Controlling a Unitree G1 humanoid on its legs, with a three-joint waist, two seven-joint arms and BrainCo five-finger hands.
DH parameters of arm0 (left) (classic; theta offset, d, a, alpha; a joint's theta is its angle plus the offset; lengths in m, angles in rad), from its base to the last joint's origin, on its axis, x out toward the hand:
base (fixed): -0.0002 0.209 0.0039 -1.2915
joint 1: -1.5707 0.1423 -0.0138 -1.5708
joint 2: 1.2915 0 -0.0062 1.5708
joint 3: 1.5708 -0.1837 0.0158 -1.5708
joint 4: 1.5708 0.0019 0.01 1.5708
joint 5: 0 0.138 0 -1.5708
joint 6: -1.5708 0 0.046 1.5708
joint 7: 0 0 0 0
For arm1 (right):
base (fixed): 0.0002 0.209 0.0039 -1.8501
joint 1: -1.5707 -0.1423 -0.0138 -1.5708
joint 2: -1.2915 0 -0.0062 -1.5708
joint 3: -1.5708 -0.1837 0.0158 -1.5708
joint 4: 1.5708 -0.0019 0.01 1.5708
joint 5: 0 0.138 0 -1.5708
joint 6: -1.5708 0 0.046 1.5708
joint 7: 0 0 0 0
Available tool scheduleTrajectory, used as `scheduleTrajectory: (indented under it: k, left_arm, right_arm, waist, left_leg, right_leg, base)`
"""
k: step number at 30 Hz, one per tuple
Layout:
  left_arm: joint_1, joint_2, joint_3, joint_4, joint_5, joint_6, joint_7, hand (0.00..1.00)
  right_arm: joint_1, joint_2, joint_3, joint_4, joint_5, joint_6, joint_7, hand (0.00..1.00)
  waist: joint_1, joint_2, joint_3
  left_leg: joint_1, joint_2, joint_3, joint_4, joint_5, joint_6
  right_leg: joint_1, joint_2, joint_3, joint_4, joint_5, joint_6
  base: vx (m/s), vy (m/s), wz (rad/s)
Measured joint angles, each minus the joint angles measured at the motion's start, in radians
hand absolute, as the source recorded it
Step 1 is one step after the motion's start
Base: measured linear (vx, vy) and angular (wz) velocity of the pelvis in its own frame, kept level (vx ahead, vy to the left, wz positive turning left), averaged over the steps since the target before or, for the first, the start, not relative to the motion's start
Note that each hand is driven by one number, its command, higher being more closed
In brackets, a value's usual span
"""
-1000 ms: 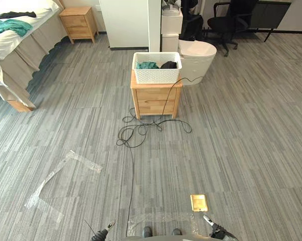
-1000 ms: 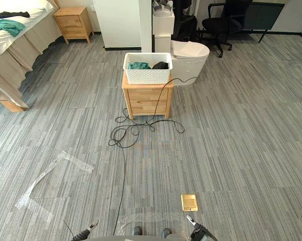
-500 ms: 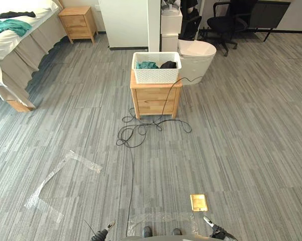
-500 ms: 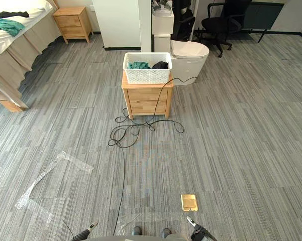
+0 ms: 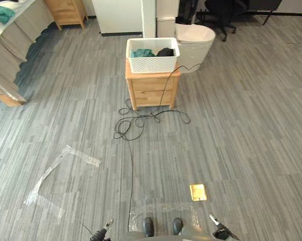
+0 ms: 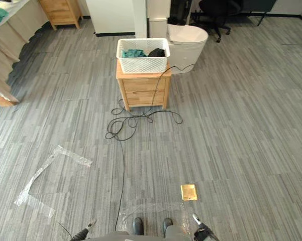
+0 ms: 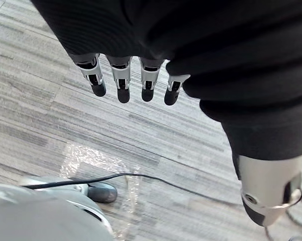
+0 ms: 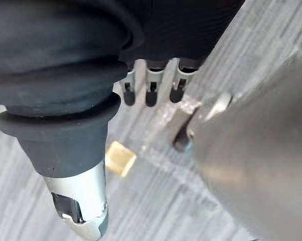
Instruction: Pick up the laundry basket with both hands and put the clothes into the washing machine.
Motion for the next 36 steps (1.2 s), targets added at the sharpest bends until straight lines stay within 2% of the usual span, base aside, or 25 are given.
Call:
scheduleTrajectory:
  k: [1,4,6,8,10,11,12,13,14,15,16,17,18,19,21,22,23,26,27,28,29,30,32,34,36]
  left_arm:
    - [-0.006,-0.001,0.009,-0.010,0.000,0.000,0.000,0.00]
    - [-0.013,-0.027,0.093,-0.020,-0.002,0.007,0.000,0.00]
    - [-0.030,-0.039,0.115,-0.027,-0.006,0.010,0.000,0.00]
    - [-0.063,-0.042,0.141,-0.027,-0.006,0.010,-0.003,0.00]
    - [-0.084,-0.055,0.173,-0.025,-0.005,0.014,-0.004,0.00]
    - [-0.092,-0.073,0.198,-0.024,-0.005,0.015,-0.007,0.00]
    - [-0.094,-0.077,0.199,-0.024,-0.005,0.015,-0.009,0.00]
    - [-0.100,-0.095,0.233,-0.025,-0.005,0.019,-0.016,0.00]
    - [-0.100,-0.104,0.240,-0.027,-0.008,0.021,-0.017,0.00]
    - [-0.099,-0.126,0.266,-0.038,-0.010,0.021,-0.022,0.00]
    - [-0.094,-0.128,0.269,-0.056,-0.030,0.018,-0.026,0.00]
    - [-0.089,-0.128,0.268,-0.069,-0.030,0.016,-0.026,0.00]
    - [-0.079,-0.127,0.262,-0.093,-0.030,0.012,-0.026,0.00]
    - [-0.076,-0.127,0.260,-0.097,-0.030,0.008,-0.027,0.00]
    - [-0.052,-0.123,0.197,-0.124,-0.042,-0.005,-0.026,0.00]
    - [-0.043,-0.112,0.165,-0.143,-0.057,-0.010,-0.024,0.00]
    - [-0.040,-0.111,0.143,-0.145,-0.073,-0.013,-0.022,0.00]
    - [-0.017,-0.106,0.105,-0.147,-0.107,-0.030,-0.019,0.00]
    - [-0.001,-0.107,0.105,-0.146,-0.107,-0.030,-0.014,0.00]
    - [0.016,-0.107,0.104,-0.144,-0.107,-0.029,-0.003,0.00]
    - [0.038,-0.104,0.116,-0.141,-0.114,-0.030,-0.001,0.00]
    - [0.040,-0.086,0.149,-0.128,-0.106,-0.029,0.000,0.00]
    - [0.033,-0.075,0.158,-0.105,-0.106,-0.028,0.001,0.00]
    - [0.015,-0.060,0.154,-0.075,-0.104,-0.021,0.000,0.00]
    - [-0.002,-0.059,0.148,-0.058,-0.105,-0.021,0.000,0.00]
  right_arm:
    - [0.016,0.025,0.021,-0.036,0.023,-0.007,-0.001,0.00]
    - [0.058,0.039,0.069,-0.057,0.068,-0.019,-0.001,0.00]
    - [0.060,0.055,0.058,-0.072,0.077,-0.023,0.000,0.00]
    - [0.063,0.071,-0.014,-0.079,0.096,-0.026,-0.002,0.00]
    - [0.085,0.072,-0.053,-0.063,0.095,-0.014,-0.012,0.00]
    - [0.112,0.071,-0.070,-0.063,0.095,-0.011,-0.020,0.00]
    - [0.120,0.070,-0.073,-0.061,0.095,-0.008,-0.022,0.00]
    - [0.130,0.068,-0.078,-0.076,0.095,-0.006,-0.021,0.00]
    - [0.127,0.063,-0.078,-0.081,0.095,-0.007,-0.021,0.00]
    - [0.119,0.056,-0.086,-0.123,0.094,-0.016,-0.015,0.00]
    - [0.082,0.058,-0.087,-0.156,0.094,-0.017,-0.017,0.00]
    - [0.064,0.061,-0.074,-0.164,0.094,-0.017,-0.017,0.00]
    - [0.031,0.065,-0.045,-0.167,0.094,-0.019,-0.014,0.00]
    - [0.008,0.068,-0.027,-0.167,0.095,-0.020,-0.016,0.00]
    - [-0.048,0.071,0.085,-0.173,0.095,-0.019,-0.021,0.00]
    - [-0.076,0.073,0.137,-0.179,0.096,-0.023,-0.025,0.00]
    - [-0.097,0.072,0.177,-0.183,0.097,-0.026,-0.028,0.00]
    - [-0.121,0.069,0.232,-0.214,0.103,-0.042,-0.040,0.00]
    - [-0.108,0.069,0.231,-0.230,0.103,-0.052,-0.040,0.00]
    - [-0.087,0.064,0.235,-0.234,0.103,-0.058,-0.041,0.00]
    - [-0.061,0.061,0.242,-0.234,0.103,-0.057,-0.042,0.00]
    - [-0.032,0.067,0.239,-0.225,0.100,-0.055,-0.043,0.00]
    - [-0.023,0.071,0.237,-0.208,0.093,-0.055,-0.040,0.00]
    - [-0.016,0.066,0.232,-0.156,0.087,-0.048,-0.034,0.00]
    - [-0.004,0.066,0.233,-0.137,0.069,-0.038,-0.025,0.00]
  waist:
    - [-0.004,-0.013,0.009]
    - [-0.002,-0.027,0.011]
    - [-0.009,-0.030,0.012]
    - [-0.016,-0.030,0.011]
    - [-0.038,-0.015,0.009]
    - [-0.052,0.007,0.004]
    - [-0.062,0.006,0.003]
    - [-0.074,0.020,-0.007]
    - [-0.070,0.041,-0.009]
    - [-0.066,0.069,-0.021]
    - [-0.052,0.073,-0.020]
    - [-0.040,0.073,-0.020]
    - [-0.025,0.072,-0.018]
    - [-0.018,0.069,-0.015]
    - [0.002,0.043,0.003]
    - [0.027,0.035,0.005]
    - [0.037,0.033,0.008]
    - [0.051,0.038,0.008]
    - [0.047,0.042,0.004]
    - [0.047,0.040,-0.005]
    - [0.051,0.019,-0.021]
    - [0.050,-0.029,-0.054]
    - [0.048,-0.047,-0.052]
    - [0.050,-0.055,-0.050]
    - [0.050,-0.043,-0.042]
  left_leg:
    - [0.013,-0.008,-0.023,0.040,-0.028,0.003]
    - [0.070,-0.005,-0.029,0.071,-0.101,0.002]
    - [0.089,-0.001,-0.021,0.069,-0.133,0.002]
    - [0.117,-0.004,-0.027,0.052,-0.163,-0.005]
    - [0.164,0.004,-0.063,0.033,-0.181,-0.018]
    - [0.192,0.030,-0.097,0.049,-0.207,-0.057]
    - [0.196,0.033,-0.108,0.083,-0.213,-0.067]
    - [0.186,0.063,-0.124,0.272,-0.268,-0.137]
    - [0.168,0.081,-0.120,0.325,-0.275,-0.143]
    - [0.064,0.106,-0.109,0.594,-0.223,-0.156]
    - [-0.031,0.124,-0.103,0.841,-0.050,-0.163]
    - [-0.077,0.139,-0.106,0.950,0.013,-0.183]
    - [-0.146,0.161,-0.103,1.143,0.027,-0.194]
    - [-0.176,0.171,-0.100,1.212,0.024,-0.191]
    - [-0.282,0.181,-0.087,1.303,-0.027,-0.123]
    - [-0.340,0.192,-0.061,1.240,-0.054,-0.087]
    - [-0.388,0.199,-0.053,1.158,-0.079,-0.087]
    - [-0.422,0.219,-0.014,0.659,-0.086,-0.115]
    - [-0.401,0.213,-0.009,0.454,-0.058,-0.146]
    - [-0.400,0.215,-0.005,0.423,-0.042,-0.143]
    - [-0.403,0.213,0.024,0.466,0.001,-0.120]
    - [-0.398,0.162,0.071,0.505,-0.049,-0.036]
    - [-0.354,0.142,0.094,0.497,-0.070,0.005]
    - [-0.237,0.129,0.121,0.443,-0.100,0.052]
    - [-0.120,0.119,0.122,0.377,-0.104,0.059]
  right_leg:
    - [-0.108,-0.011,-0.004,0.238,0.022,-0.056]
    - [-0.231,-0.033,-0.066,0.367,-0.021,-0.034]
    - [-0.282,-0.032,-0.159,0.227,-0.025,-0.030]
    - [-0.291,-0.014,-0.261,-0.061,0.017,-0.028]
    - [-0.294,0.032,-0.276,-0.187,0.072,-0.078]
    - [-0.285,0.046,-0.280,-0.191,0.098,-0.124]
    - [-0.269,0.042,-0.286,-0.203,0.113,-0.140]
    - [-0.192,0.062,-0.288,-0.237,0.209,-0.220]
    - [-0.184,0.074,-0.298,-0.229,0.201,-0.227]
    - [-0.153,0.083,-0.306,-0.203,0.136,-0.244]
    - [-0.095,0.100,-0.278,-0.204,0.089,-0.245]
    - [-0.058,0.112,-0.259,-0.213,0.073,-0.246]
    - [0.022,0.130,-0.223,-0.237,0.053,-0.253]
    - [0.066,0.136,-0.201,-0.254,0.047,-0.257]
    - [0.225,0.131,-0.105,-0.345,0.044,-0.259]
    - [0.285,0.113,-0.049,-0.382,0.026,-0.244]
    - [0.320,0.098,-0.026,-0.403,0.008,-0.219]
    - [0.397,0.051,0.031,-0.432,-0.056,-0.167]
    - [0.437,0.030,0.042,-0.429,-0.104,-0.144]
    - [0.461,0.014,0.052,-0.418,-0.148,-0.126]
    - [0.476,-0.018,0.068,-0.393,-0.191,-0.102]
    - [0.450,-0.076,0.078,-0.309,-0.212,-0.069]
    - [0.379,-0.096,0.083,-0.134,-0.154,-0.025]
    - [0.242,-0.085,0.130,0.206,-0.002,0.025]
    - [0.152,-0.076,0.112,0.379,-0.024,0.050]
  base:
    - [0.09,0.070,0.45]
    - [0.25,0.115,0.14]
    - [0.31,0.121,-0.28]
    - [0.47,0.058,-0.07]
    - [0.62,0.006,0.53]
    - [0.74,-0.072,1.00]
    - [1.10,-0.165,1.35]
    - [0.81,-0.139,0.84]
    - [0.81,-0.130,0.67]
    - [0.65,-0.096,-0.08]
    - [0.81,-0.128,-0.23]
    - [0.77,-0.125,-0.68]
    - [0.57,-0.077,-0.66]
    - [0.65,-0.055,-0.76]
    - [0.65,0.031,-0.83]
    - [0.65,0.128,-1.01]
    - [0.52,0.146,-1.02]
    - [0.54,0.253,-0.68]
    - [0.52,0.291,-0.40]
    - [0.44,0.275,-0.43]
    - [0.64,0.387,-0.42]
    - [0.66,0.377,-0.36]
    - [0.75,0.402,-0.29]
    - [0.69,0.358,-0.33]
    - [0.49,0.168,-0.21]
